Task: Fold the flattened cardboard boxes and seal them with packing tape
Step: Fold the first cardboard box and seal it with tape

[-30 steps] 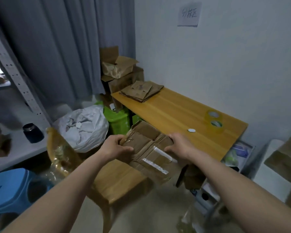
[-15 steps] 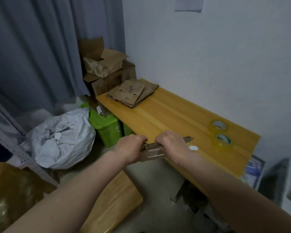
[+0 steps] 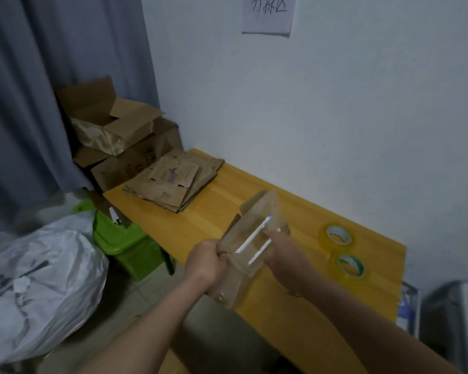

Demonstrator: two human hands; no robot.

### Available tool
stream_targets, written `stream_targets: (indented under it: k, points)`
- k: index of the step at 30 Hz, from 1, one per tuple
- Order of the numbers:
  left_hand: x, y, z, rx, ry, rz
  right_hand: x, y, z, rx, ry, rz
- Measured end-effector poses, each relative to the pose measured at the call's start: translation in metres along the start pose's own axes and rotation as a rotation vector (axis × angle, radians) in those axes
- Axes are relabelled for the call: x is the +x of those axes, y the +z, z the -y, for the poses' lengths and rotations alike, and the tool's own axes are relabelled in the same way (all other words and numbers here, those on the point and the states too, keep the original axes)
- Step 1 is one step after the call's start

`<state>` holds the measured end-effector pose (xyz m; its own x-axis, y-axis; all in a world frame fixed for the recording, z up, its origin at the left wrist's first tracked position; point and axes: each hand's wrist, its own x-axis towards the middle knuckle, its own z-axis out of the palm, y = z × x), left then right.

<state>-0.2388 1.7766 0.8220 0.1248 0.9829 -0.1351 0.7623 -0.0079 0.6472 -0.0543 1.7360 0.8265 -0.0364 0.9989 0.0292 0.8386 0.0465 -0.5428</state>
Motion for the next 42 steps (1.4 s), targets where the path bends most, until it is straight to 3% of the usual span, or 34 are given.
stream_targets:
  k: [2,4,10,19,27,32,40,42]
  points:
    - [0.018,0.010,-0.013,-0.125,-0.007,0.038,0.019,-0.003,-0.004,0.288,0.115,0.148]
    - [0.030,0.020,-0.026,-0.258,-0.013,0.088,0.038,-0.003,-0.013,0.488,0.167,0.123]
    - [0.050,0.037,-0.058,-0.569,-0.115,0.345,0.080,-0.007,-0.033,0.709,0.269,0.203]
    - [0.086,0.041,-0.082,-0.611,-0.169,0.436,0.111,-0.016,-0.056,0.892,0.311,0.213]
    - [0.160,0.064,-0.097,-0.639,-0.177,0.561,0.149,-0.023,-0.084,0.917,0.395,0.046]
    - [0.236,0.068,-0.100,-0.610,-0.130,0.724,0.208,-0.013,-0.104,0.963,0.521,-0.057]
    - [0.378,0.048,-0.050,-0.488,-0.108,1.083,0.310,0.032,-0.089,1.131,0.790,-0.195]
    - [0.390,0.050,-0.044,-0.460,-0.104,1.092,0.316,0.039,-0.087,1.150,0.816,-0.231]
